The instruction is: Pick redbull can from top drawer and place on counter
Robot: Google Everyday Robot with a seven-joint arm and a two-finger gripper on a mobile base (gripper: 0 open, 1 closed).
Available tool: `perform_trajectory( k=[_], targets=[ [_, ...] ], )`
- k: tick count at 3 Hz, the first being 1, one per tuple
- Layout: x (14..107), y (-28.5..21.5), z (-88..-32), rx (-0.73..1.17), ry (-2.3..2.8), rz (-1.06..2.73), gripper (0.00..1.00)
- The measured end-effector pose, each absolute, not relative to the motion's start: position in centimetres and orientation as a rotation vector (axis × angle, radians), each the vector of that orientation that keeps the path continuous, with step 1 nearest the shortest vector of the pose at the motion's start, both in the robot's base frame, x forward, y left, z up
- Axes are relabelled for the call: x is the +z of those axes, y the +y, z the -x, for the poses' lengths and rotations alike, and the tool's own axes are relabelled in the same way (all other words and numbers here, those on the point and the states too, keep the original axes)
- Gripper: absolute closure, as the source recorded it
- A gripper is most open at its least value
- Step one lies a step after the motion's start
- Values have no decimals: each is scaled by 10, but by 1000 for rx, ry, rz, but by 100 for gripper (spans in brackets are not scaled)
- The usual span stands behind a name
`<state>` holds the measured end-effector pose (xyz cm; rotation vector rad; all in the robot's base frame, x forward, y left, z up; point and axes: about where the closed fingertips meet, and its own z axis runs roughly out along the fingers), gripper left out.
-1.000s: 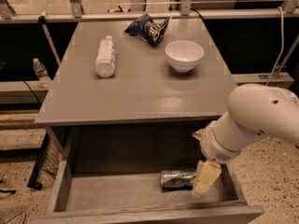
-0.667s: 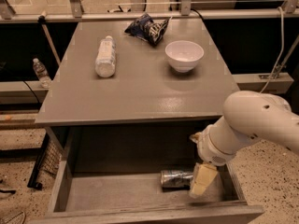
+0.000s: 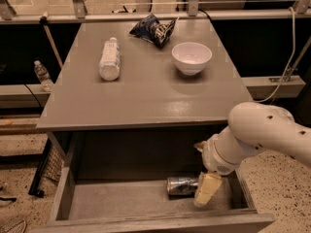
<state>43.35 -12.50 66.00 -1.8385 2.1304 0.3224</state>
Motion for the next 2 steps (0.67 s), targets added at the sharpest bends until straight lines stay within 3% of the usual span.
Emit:
perform_trajectory(
  k=[2],
  targets=[
    [627,-129,-448,283,2137,1871,0]
  ],
)
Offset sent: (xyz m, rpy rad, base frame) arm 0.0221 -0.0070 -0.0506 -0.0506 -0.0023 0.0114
